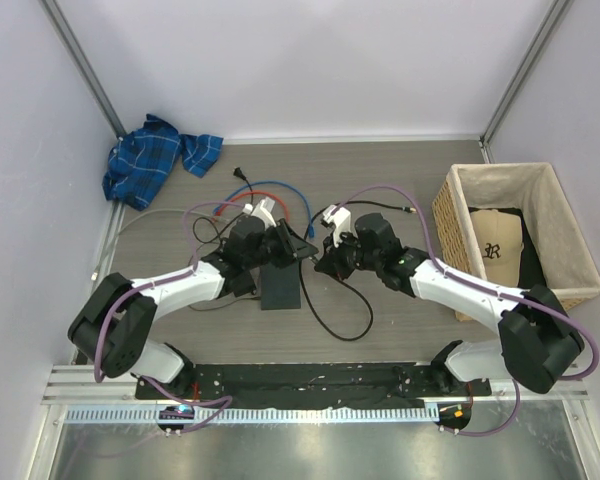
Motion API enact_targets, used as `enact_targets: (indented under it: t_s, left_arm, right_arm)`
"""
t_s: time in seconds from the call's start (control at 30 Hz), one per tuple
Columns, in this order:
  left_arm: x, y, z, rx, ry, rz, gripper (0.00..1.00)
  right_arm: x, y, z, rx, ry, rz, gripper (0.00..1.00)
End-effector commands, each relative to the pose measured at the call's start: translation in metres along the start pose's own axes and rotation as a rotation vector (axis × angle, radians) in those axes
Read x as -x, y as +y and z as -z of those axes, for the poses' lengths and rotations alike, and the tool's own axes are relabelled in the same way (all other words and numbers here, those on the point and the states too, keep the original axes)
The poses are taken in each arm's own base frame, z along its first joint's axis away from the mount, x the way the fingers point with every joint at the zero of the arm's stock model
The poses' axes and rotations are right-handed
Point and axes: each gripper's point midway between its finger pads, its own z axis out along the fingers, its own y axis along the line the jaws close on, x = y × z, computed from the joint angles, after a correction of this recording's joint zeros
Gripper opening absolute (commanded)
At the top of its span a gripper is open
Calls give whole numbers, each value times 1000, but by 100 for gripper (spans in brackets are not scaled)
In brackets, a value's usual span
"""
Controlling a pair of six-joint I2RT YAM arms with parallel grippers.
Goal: Insert the plug into the switch port
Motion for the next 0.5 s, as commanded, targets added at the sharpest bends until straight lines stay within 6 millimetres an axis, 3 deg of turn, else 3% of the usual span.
enact_targets:
  t_s: [0.0,0.1,0.3,0.47]
  left_arm:
    - [12,-19,-2,-60,-27,12,16]
    - [9,-12,0,-43,-27,47,0]
    - [8,-7,4,-20,-47,150,0]
    - [9,-4,5,-1,-58,246,0]
  right_arm:
    - [20,10,8,28,-93,11,1]
    - [26,11,10,24,-126,-10,4]
    - [45,7,20,-20,-237,-8,30]
    - [62,7,28,-32,-313,27,43]
